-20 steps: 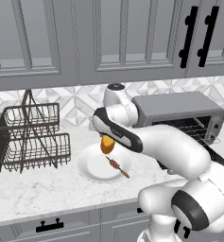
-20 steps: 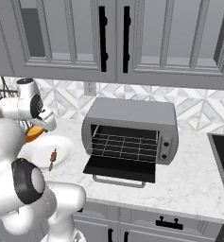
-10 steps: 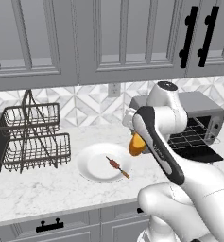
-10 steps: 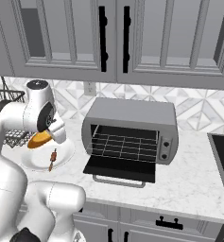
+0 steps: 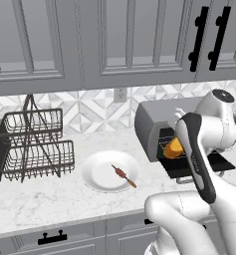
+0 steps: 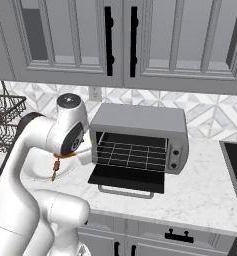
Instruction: Pick up the kebab skewer and baguette bread, and place them inside the toaster oven. Close the toaster oven door and start by setting the timer.
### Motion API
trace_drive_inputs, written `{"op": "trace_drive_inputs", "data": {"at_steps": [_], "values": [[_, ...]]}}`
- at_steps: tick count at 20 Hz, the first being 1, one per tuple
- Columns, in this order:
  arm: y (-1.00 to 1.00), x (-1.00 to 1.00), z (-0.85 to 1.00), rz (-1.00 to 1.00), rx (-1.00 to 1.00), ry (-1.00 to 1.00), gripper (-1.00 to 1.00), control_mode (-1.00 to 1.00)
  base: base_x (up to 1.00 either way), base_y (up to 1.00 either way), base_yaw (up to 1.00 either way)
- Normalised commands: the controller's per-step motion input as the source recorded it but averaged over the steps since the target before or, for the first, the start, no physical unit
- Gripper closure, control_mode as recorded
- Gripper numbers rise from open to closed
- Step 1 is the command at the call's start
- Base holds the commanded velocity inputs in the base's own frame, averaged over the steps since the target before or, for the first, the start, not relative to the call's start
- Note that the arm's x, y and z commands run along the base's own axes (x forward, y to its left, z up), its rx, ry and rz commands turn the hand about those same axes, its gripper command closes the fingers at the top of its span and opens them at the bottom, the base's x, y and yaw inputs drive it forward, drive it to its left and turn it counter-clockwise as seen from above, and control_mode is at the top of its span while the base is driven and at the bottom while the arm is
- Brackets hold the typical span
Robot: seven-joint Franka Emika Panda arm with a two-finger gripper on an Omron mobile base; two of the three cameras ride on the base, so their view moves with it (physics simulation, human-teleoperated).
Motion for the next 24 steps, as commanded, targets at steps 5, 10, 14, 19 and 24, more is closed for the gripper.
{"op": "trace_drive_inputs", "data": {"at_steps": [5, 10, 14, 19, 24], "values": [[-1.00, 0.00, 0.00, -0.35, 0.07, 0.00, 1.00, -1.00, 0.00, 0.00, 0.00], [-0.99, 0.12, -0.05, -0.18, 0.12, 0.02, 1.00, -1.00, 0.00, 0.00, 0.00], [-0.83, 0.72, -0.18, 0.00, 0.15, 0.00, 1.00, -1.00, 0.00, 0.00, 0.00], [-0.18, 0.76, -0.43, 0.00, 0.03, 0.00, 1.00, -1.00, 0.00, 0.00, 0.00], [0.00, 0.83, -0.64, 0.00, 0.01, 0.00, 1.00, -1.00, 0.00, 0.00, 0.00]]}}
